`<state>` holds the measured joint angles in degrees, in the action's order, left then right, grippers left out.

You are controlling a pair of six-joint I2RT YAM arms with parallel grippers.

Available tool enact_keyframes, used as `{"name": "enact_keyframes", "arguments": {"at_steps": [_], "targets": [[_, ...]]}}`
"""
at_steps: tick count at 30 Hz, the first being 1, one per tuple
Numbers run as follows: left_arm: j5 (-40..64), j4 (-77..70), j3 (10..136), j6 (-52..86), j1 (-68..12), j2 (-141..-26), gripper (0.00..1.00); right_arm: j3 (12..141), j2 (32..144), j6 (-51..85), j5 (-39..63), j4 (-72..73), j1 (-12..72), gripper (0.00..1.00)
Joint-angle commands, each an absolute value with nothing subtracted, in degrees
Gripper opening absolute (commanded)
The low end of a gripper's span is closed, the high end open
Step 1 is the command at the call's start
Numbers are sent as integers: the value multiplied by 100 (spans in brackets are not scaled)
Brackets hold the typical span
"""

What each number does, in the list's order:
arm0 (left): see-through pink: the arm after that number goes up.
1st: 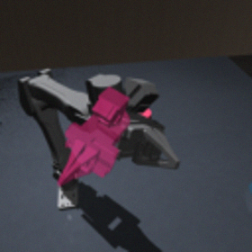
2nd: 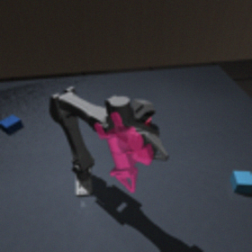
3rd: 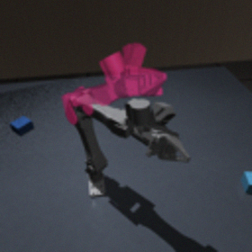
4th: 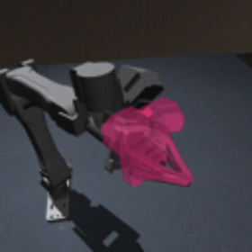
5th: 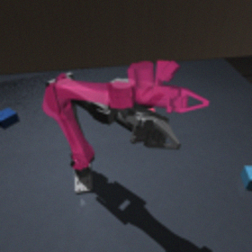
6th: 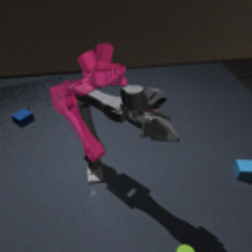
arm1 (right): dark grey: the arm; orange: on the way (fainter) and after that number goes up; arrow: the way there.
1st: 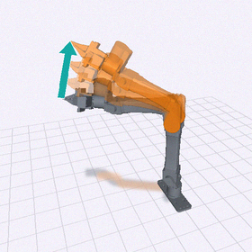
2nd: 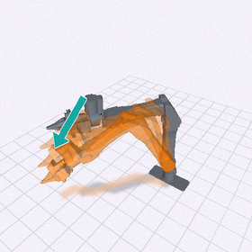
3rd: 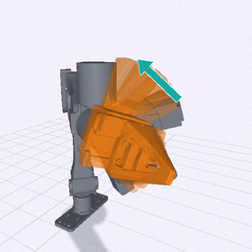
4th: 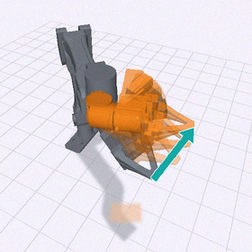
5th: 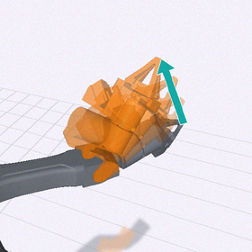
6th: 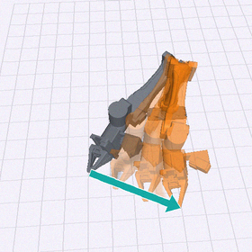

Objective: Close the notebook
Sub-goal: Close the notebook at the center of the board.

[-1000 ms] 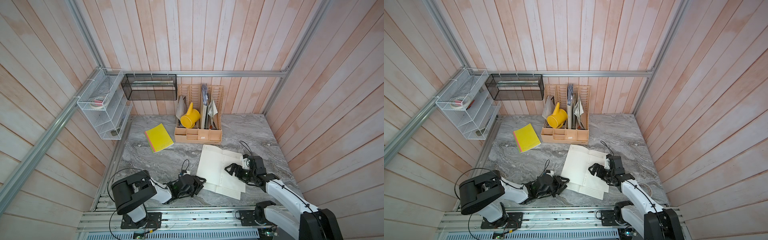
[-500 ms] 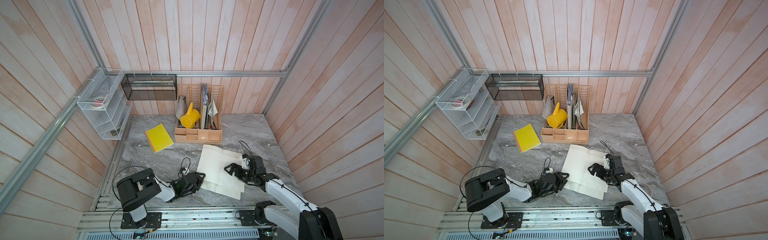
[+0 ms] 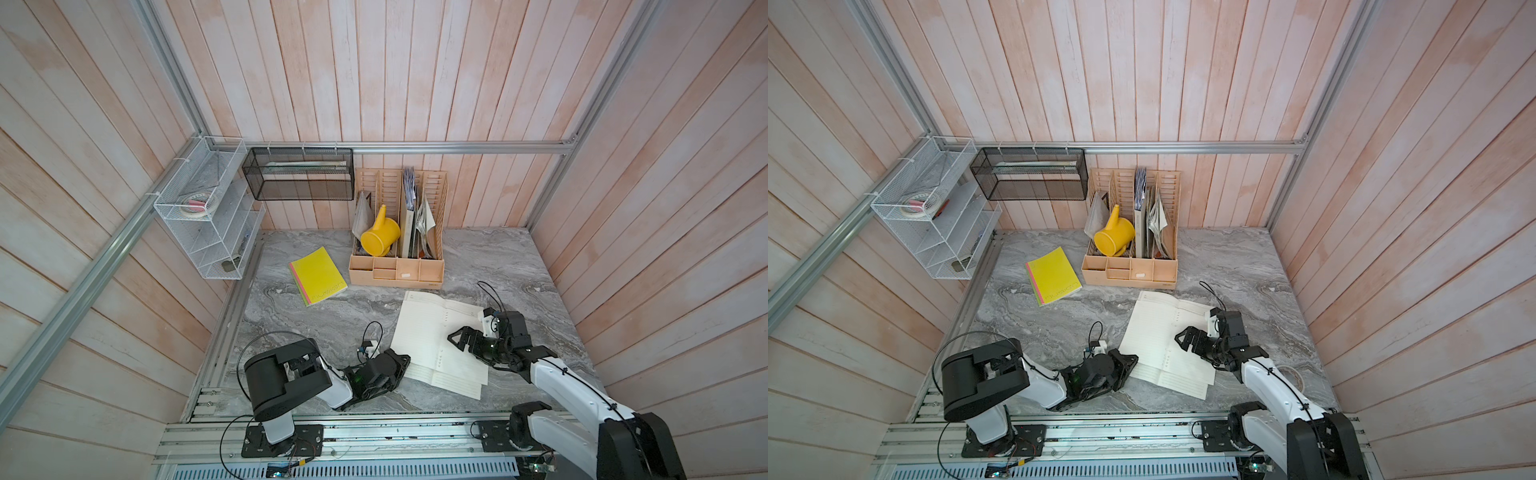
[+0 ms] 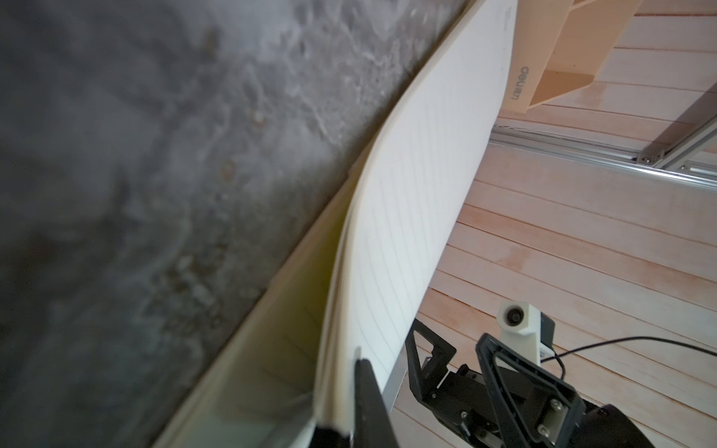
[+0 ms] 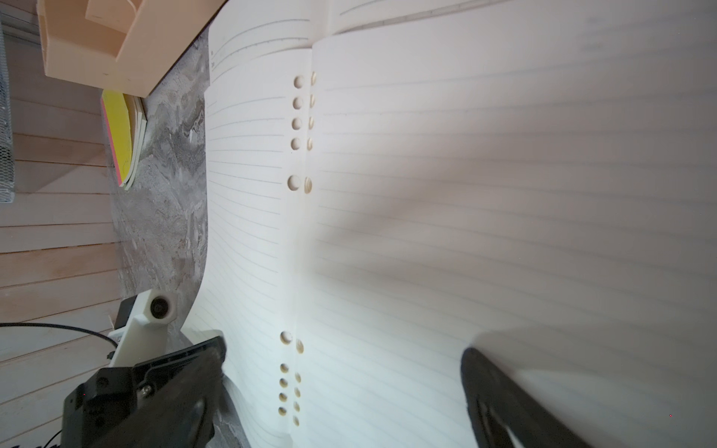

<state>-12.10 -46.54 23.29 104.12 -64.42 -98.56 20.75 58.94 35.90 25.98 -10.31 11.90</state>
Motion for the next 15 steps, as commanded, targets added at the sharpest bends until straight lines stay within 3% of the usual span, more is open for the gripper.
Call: {"name": "enact_keyframes", "arguments": {"at_steps": [1, 6, 15], "targets": [[-1134, -4297, 2299, 9629, -6546, -9343, 0, 2104, 5926, 3562, 2280, -1788, 1196, 98], [-1149, -3023, 2766, 8483, -6572, -8182, 0, 2608, 5840, 3498, 1986, -2030, 1206, 98], [-2264, -1584, 2425, 8256, -6660, -6628, 0, 3373, 6403, 3597, 2007, -1692, 1804, 98]]}}
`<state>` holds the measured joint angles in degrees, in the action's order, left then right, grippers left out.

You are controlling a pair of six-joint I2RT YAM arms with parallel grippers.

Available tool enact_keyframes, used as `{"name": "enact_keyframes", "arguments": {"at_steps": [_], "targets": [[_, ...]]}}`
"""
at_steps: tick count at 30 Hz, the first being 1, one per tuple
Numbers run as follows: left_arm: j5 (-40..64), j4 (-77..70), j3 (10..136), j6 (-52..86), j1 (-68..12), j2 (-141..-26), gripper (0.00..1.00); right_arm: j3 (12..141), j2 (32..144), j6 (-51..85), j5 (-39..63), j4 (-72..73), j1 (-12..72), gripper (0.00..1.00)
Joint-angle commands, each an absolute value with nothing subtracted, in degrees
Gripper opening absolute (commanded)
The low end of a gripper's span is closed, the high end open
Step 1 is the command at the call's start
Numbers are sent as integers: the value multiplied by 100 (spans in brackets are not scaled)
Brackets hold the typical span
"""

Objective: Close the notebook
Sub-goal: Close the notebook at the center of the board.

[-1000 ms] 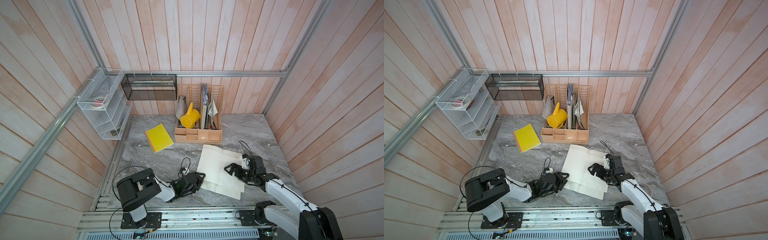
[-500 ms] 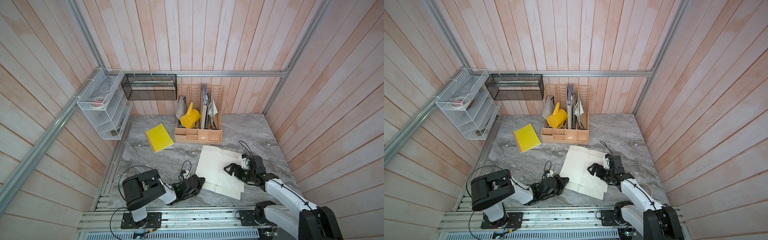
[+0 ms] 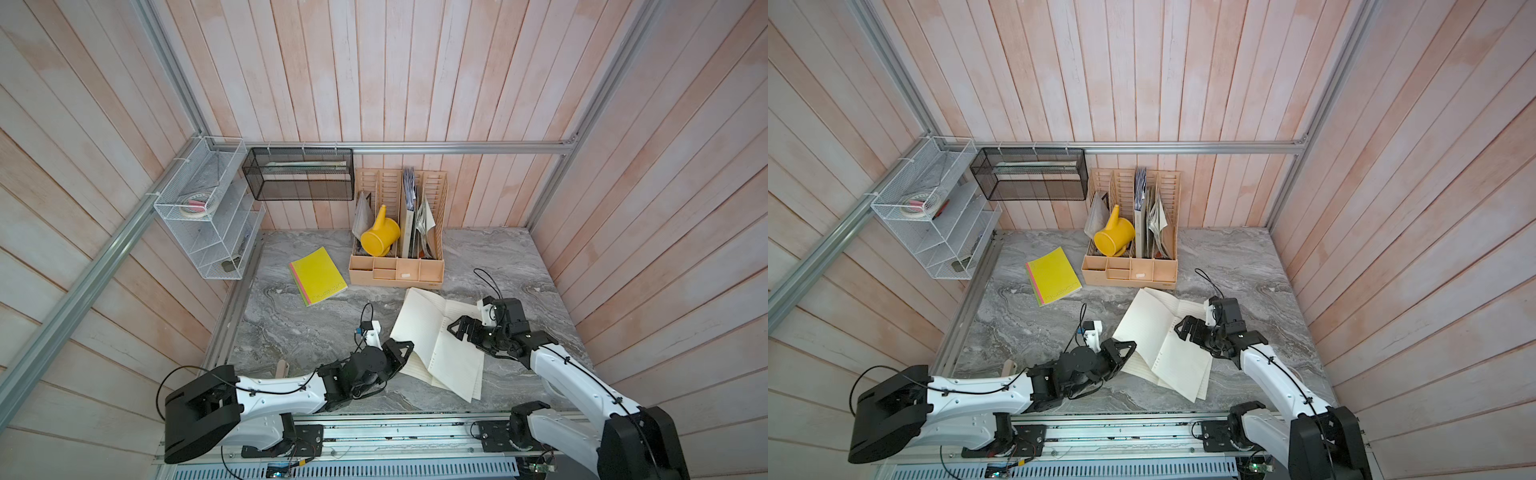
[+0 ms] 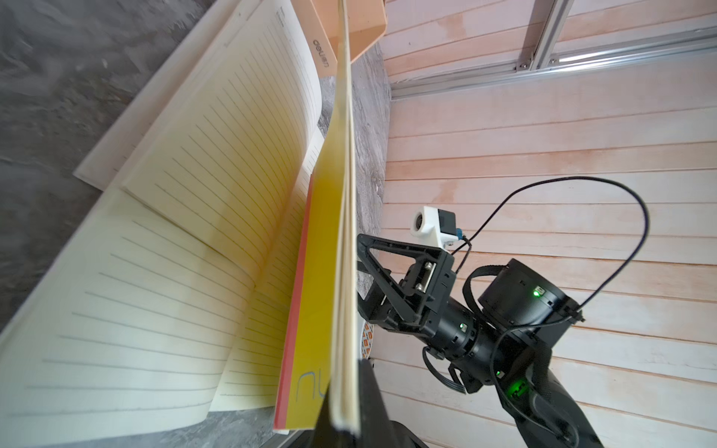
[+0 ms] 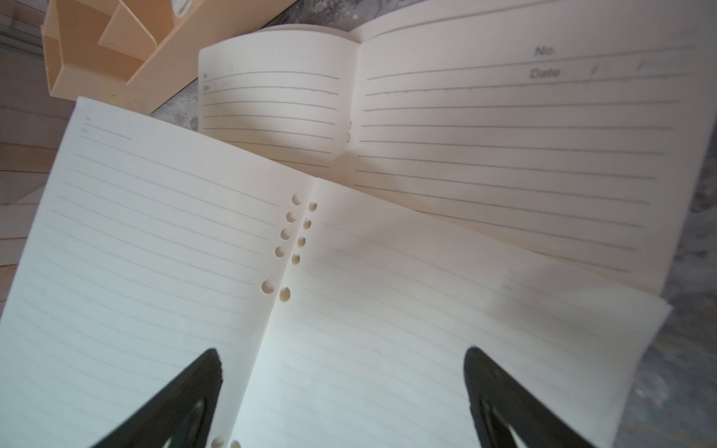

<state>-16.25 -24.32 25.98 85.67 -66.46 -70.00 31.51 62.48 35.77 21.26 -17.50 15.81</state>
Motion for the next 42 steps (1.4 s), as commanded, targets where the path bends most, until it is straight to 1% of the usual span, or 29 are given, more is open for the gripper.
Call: {"name": "enact_keyframes", "arguments": {"at_steps": [1, 8, 12, 14, 19, 25, 29, 33, 37, 42], "targets": [[-2427, -1361, 2373, 8250, -6662, -6460, 0, 3431, 6485, 3632, 2013, -1622, 1912, 98], [-3662, 230, 1973, 8293, -6666, -4947, 0, 3805, 7246, 3883, 2123, -976, 2761, 98], [-3995, 1292, 1984, 8429, -6662, -4268, 0, 3861, 7520, 4060, 2413, -419, 3028, 98], [-4118, 2077, 2099, 8683, -6663, -3989, 0, 3922, 7671, 4113, 2495, -220, 3126, 98], [-4174, 3764, 2400, 9376, -6662, -3593, 0, 4246, 8128, 4104, 2612, 45, 3382, 98], [-4307, 5020, 2691, 9785, -6665, -3431, 0, 4551, 8588, 4188, 3162, 740, 3671, 98], [-4478, 5583, 2790, 10011, -6662, -3214, 0, 4785, 8957, 4189, 3273, 875, 3938, 98], [-4525, 5776, 2769, 10002, -6662, -3017, 0, 4772, 9305, 4417, 3475, 1429, 4184, 98], [-4525, 6048, 2769, 10128, -6662, -2955, 0, 4883, 9703, 4582, 3678, 1841, 4454, 98], [-4613, 6352, 2827, 10290, -6662, -2970, 0, 5176, 10151, 4657, 3814, 1999, 4714, 98]]}}
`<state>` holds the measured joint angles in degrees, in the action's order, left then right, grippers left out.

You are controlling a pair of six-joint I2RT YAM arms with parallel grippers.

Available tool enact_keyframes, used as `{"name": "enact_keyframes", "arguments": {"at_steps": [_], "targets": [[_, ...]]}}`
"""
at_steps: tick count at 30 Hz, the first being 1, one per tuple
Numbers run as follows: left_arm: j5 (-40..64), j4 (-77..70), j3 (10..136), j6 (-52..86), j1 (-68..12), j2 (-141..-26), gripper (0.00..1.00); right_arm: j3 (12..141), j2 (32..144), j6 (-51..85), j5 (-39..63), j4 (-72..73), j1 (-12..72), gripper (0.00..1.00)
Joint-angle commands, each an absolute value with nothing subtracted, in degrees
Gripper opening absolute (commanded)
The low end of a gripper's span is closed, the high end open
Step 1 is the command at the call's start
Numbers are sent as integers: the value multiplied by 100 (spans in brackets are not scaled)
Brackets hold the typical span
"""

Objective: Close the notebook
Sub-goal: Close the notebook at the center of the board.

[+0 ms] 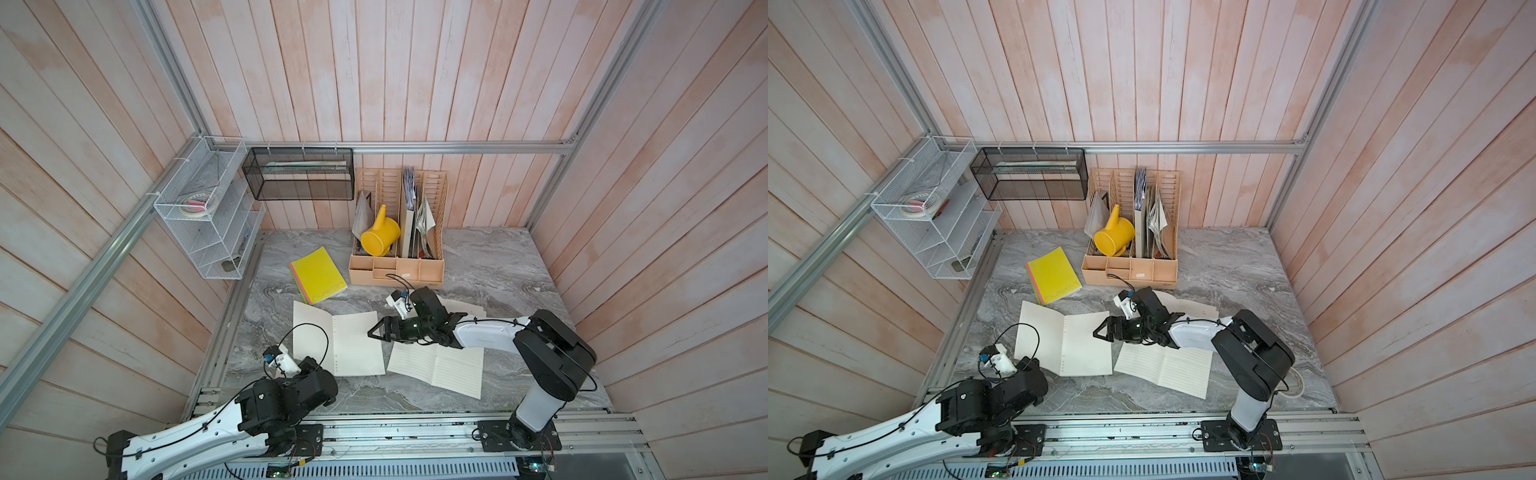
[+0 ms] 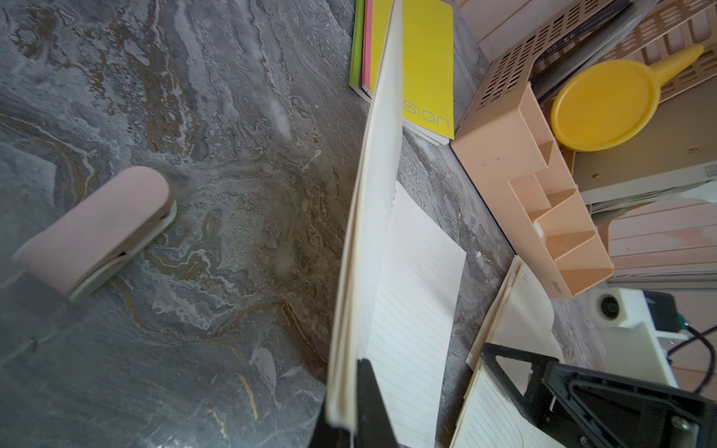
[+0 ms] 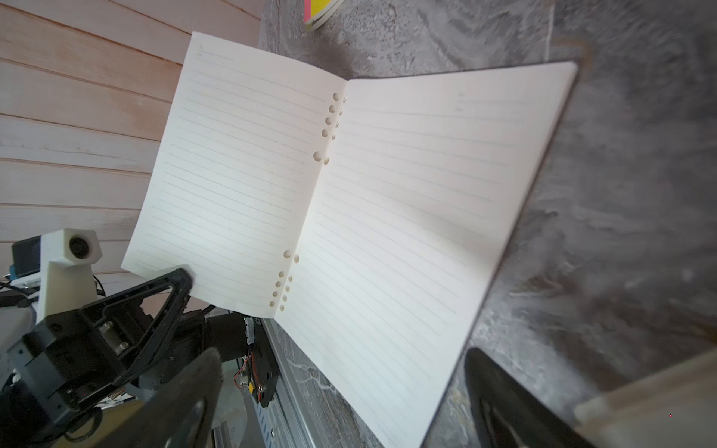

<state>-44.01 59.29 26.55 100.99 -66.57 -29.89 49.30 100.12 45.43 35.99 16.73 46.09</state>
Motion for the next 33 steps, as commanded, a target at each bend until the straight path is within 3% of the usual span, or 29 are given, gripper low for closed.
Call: {"name": "enact_keyframes", "arguments": {"at_steps": [1, 17, 24, 33], "targets": [[-4637, 6369, 2839, 10283, -6662, -2971, 0, 5229, 10233, 4658, 3797, 1963, 4747, 98], [-4596, 5372, 2590, 9200, -6662, -2600, 0, 5226, 11117, 4658, 3997, 2221, 4797, 98], [-4398, 4382, 2332, 8399, -6662, -2536, 23, 5177, 11153, 4650, 3999, 2206, 4797, 98], [-4153, 3358, 2132, 7816, -6662, -2834, 30, 5168, 11137, 4612, 4036, 2160, 4792, 98]]}}
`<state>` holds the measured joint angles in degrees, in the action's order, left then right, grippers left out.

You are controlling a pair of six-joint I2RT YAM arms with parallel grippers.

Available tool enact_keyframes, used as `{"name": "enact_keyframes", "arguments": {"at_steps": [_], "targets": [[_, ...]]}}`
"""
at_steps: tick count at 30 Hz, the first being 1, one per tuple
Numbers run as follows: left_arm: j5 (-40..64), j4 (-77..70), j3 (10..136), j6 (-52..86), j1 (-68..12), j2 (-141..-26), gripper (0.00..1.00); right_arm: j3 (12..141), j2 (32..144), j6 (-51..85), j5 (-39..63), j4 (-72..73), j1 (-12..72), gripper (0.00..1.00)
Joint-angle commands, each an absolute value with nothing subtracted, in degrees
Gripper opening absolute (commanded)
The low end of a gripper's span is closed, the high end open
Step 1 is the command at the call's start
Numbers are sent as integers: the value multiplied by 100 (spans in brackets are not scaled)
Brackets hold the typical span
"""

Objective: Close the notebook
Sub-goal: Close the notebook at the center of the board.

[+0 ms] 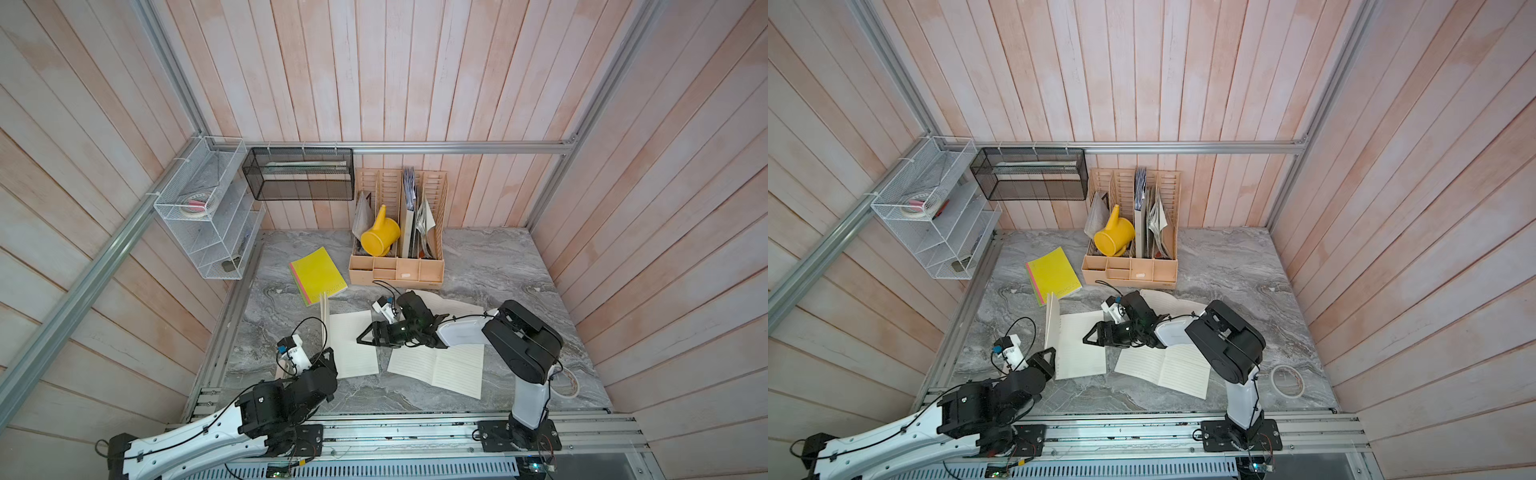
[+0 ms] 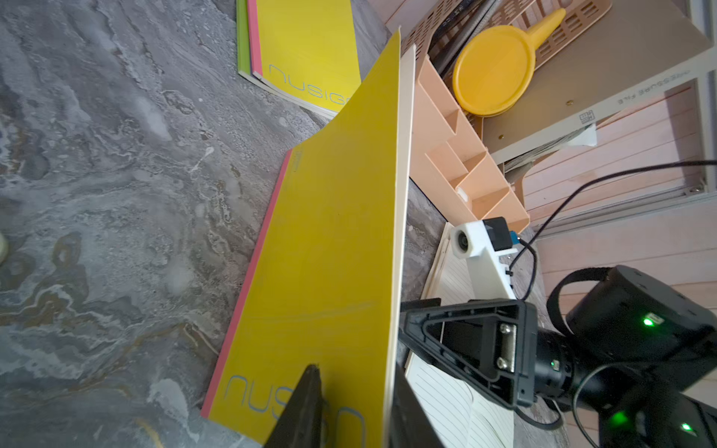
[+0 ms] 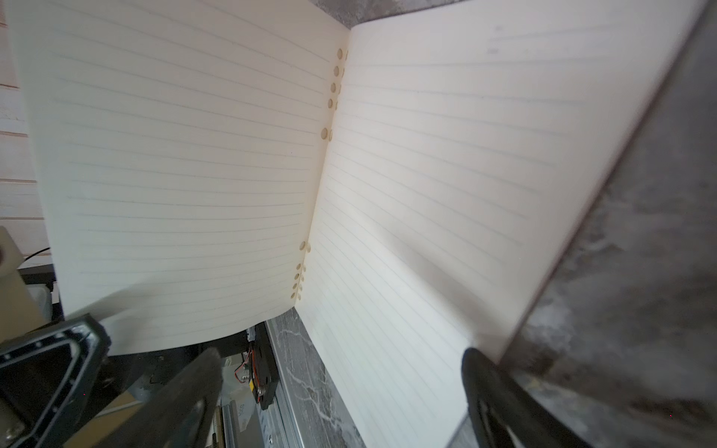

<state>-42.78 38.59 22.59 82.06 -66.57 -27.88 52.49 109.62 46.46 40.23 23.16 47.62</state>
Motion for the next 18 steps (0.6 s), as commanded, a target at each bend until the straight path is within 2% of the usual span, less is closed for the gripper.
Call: {"name": "enact_keyframes", "arguments": {"at_steps": [1, 8, 13, 15, 18], "targets": [[-4125, 3239, 2103, 7776, -6662, -2840, 30, 5168, 11126, 4603, 4034, 2158, 4793, 98], [-3983, 2512, 2071, 7279, -6662, -2964, 35, 5193, 11109, 4540, 4025, 2083, 4798, 98], [-3622, 954, 1612, 6608, -6563, -2883, 37, 5216, 11101, 4510, 4039, 2036, 4788, 98], [-3461, 452, 1377, 6559, -6400, -2898, 37, 5224, 11084, 4487, 4029, 1989, 4790, 98], [-3011, 444, 1438, 6335, -5895, -2996, 37, 5246, 10999, 4437, 3984, 1901, 4789, 98]]}}
